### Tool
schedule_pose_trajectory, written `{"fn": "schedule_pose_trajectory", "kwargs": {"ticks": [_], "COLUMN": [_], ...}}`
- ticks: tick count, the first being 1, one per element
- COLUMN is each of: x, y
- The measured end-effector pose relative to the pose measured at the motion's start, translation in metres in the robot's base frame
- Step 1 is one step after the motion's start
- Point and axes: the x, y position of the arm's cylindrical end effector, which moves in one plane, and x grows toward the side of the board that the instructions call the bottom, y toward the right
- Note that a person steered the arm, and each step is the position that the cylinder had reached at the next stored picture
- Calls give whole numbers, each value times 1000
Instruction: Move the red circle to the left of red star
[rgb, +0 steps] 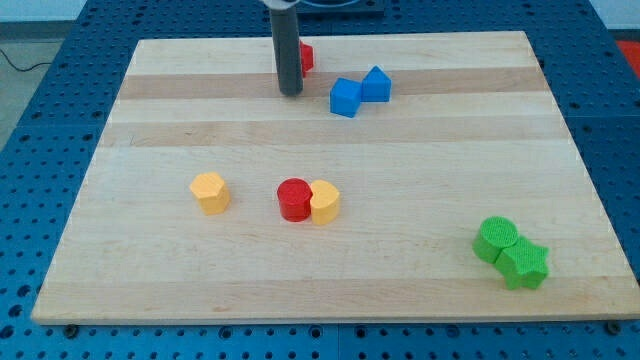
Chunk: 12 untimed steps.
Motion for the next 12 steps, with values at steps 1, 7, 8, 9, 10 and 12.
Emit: {"fn": "schedule_pose_trajectory", "kwargs": {"ticks": [1,7,8,9,10,12], "x": [56,173,144,155,161,65], "y": [12,20,-4,-10,-27,-62]}}
